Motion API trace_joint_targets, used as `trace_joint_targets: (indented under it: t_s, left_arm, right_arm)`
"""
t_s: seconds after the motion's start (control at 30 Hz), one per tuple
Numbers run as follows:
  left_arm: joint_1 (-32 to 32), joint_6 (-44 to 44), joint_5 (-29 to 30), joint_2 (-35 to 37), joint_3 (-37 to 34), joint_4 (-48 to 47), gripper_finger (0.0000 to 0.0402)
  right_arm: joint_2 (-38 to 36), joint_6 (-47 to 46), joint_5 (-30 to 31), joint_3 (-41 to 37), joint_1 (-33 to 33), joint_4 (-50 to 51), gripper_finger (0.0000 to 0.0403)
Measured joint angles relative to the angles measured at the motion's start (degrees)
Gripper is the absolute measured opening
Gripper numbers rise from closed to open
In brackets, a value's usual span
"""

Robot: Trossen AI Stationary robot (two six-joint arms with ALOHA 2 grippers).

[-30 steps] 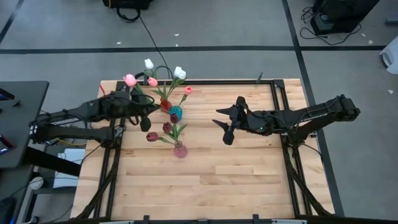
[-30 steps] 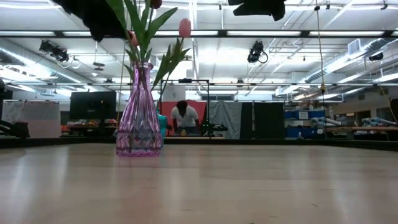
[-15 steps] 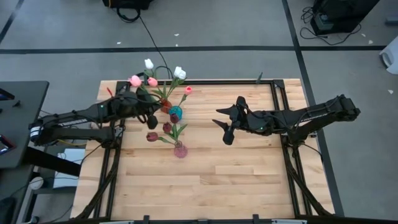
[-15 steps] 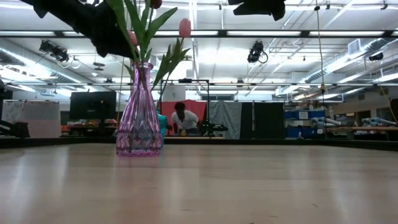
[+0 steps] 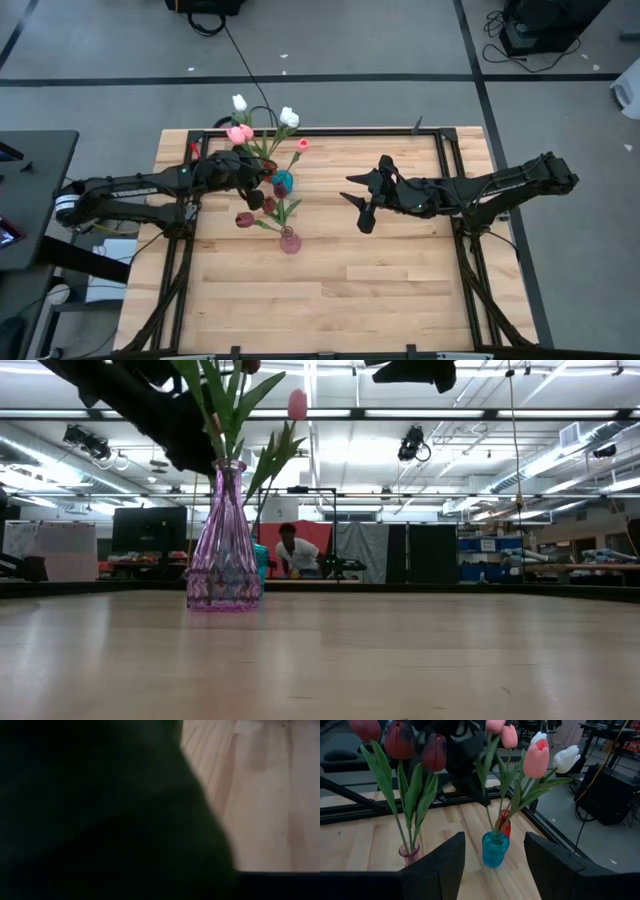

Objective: Sort flowers into vase by color
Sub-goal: Put the pink flower into the blue vase, then return to Home Position

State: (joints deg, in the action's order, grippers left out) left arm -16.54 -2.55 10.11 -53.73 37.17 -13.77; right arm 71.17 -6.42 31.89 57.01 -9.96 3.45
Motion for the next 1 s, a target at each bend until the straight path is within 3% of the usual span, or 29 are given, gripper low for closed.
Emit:
trace_joint_targets:
  t_s: [0.3,0.47,0.63,0.73,1.0]
  left_arm:
    - [-0.5,-0.3,2.3,-8.1,0.0,3.3,0.0041]
    - [-0.4,-0.4,-0.3,-8.7,0.1,2.9,0.0108]
    - [-0.6,-0.3,-0.8,-5.0,0.9,1.6,0.0183]
    - [-0.6,-0.2,-2.4,-1.9,0.9,0.7,0.0214]
    - [-0.6,1.1,-5.2,4.2,0.9,-9.2,0.0245]
  right_arm:
    - [0.2,0.1,-0.7,0.0,0.0,-0.3,0.0214]
    - [0.2,0.0,-2.0,0.0,-0.1,-0.4,0.0214]
    - [-0.1,-0.9,-6.6,0.0,-0.2,-1.4,0.0211]
    - [-1.3,-0.1,-6.3,0.0,-0.2,-2.0,0.0205]
    - [-2.6,0.2,-6.0,0.0,0.1,-1.3,0.0194]
